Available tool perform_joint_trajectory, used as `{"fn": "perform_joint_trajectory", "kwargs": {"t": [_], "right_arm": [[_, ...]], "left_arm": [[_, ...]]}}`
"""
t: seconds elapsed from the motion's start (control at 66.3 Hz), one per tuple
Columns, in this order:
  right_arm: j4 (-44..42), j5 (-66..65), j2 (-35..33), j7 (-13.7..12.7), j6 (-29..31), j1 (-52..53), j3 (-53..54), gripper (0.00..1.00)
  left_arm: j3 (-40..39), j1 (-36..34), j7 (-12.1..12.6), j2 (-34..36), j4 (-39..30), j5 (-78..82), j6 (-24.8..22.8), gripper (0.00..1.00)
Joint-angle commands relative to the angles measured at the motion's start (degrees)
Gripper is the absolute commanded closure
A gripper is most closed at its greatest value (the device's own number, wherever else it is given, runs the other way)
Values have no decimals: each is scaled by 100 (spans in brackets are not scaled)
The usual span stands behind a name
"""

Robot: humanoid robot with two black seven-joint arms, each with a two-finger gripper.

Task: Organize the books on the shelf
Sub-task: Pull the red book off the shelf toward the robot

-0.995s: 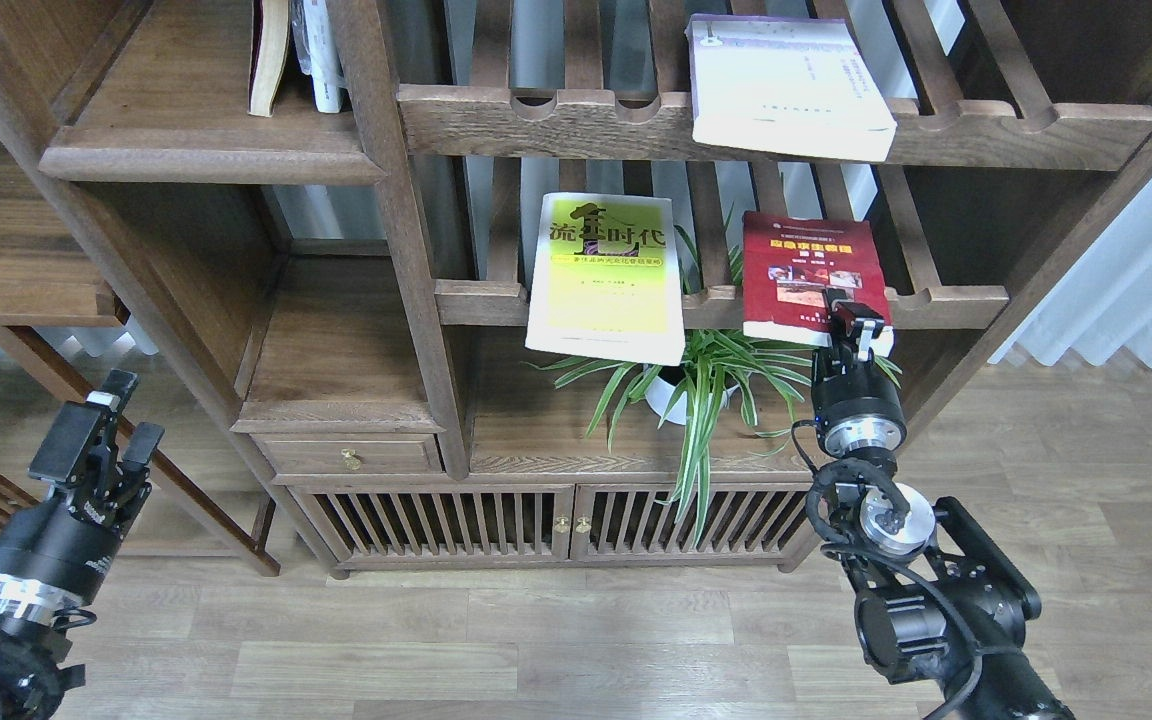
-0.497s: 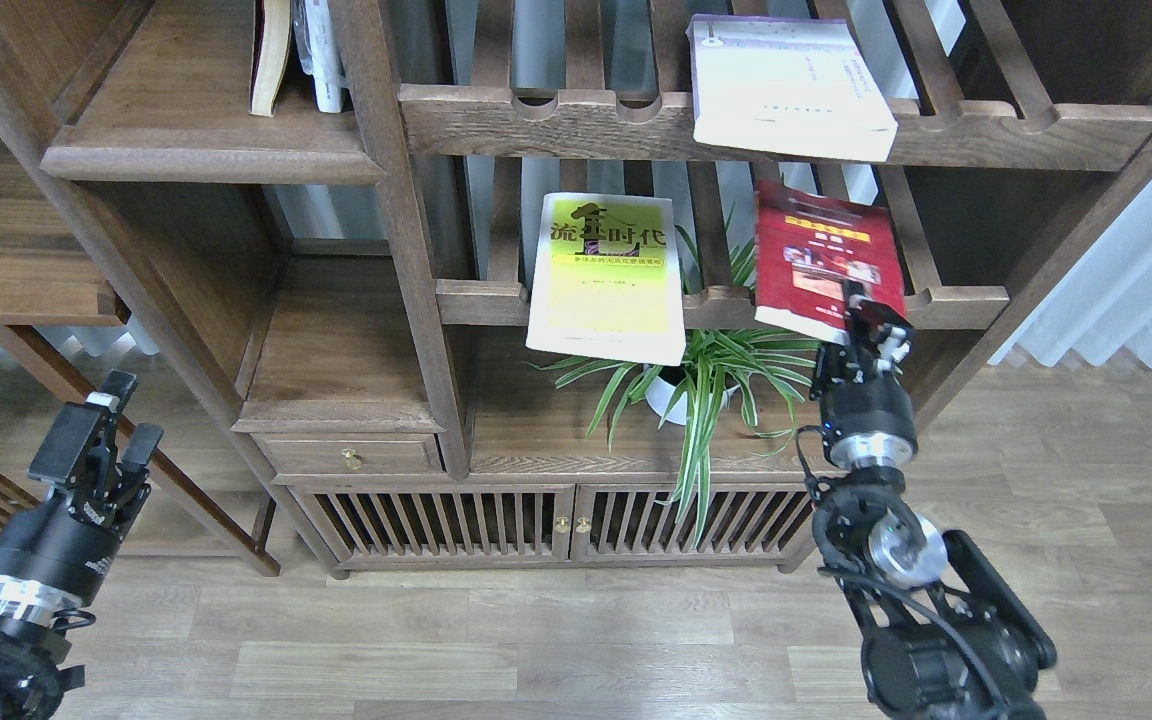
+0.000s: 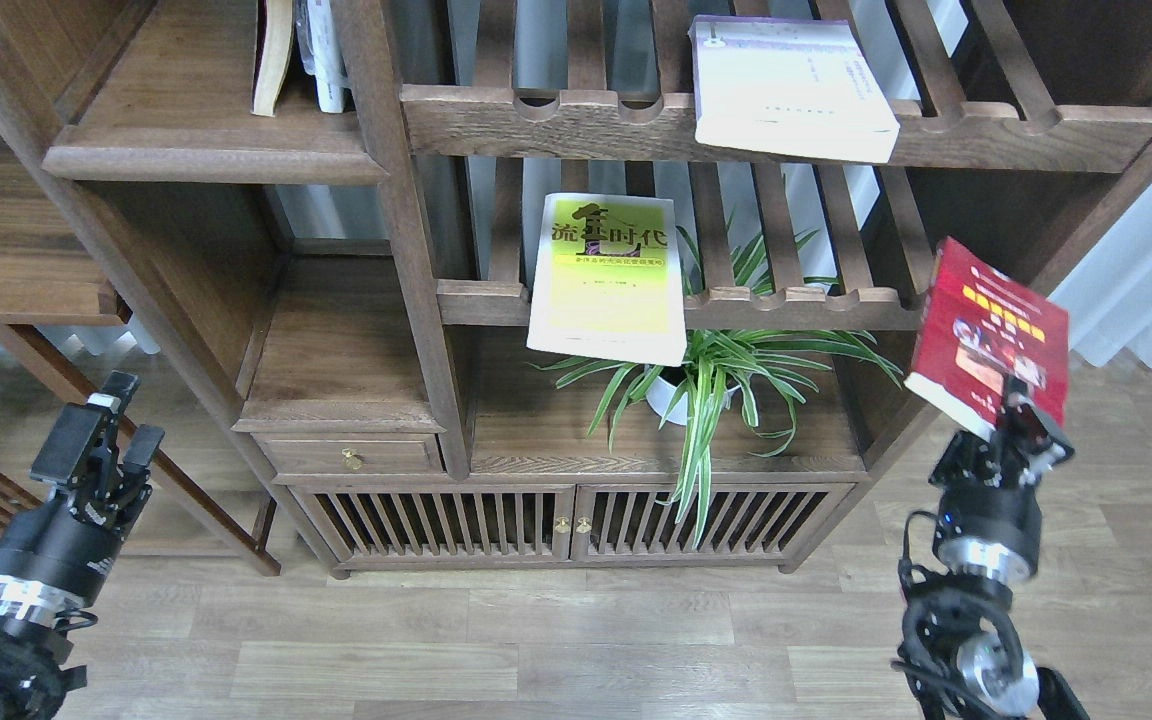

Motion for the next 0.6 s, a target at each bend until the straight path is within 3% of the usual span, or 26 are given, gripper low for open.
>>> {"fn": "perform_joint_trajectory", "kwargs": {"t": [0.0,0.271,0.588], "right_arm": [[-8,23,0,15,23,-270,3,95],[-43,49,0,-2,23,-560,-225,95],[-70,-4,-35,-20,23,-692,-1429,94]], "left_arm": [[23,-6,1,-22,31,0,0,0],[172,-68,1,-31,268,9,0,0],[735,-129,10,74,752,26,0,0]]}}
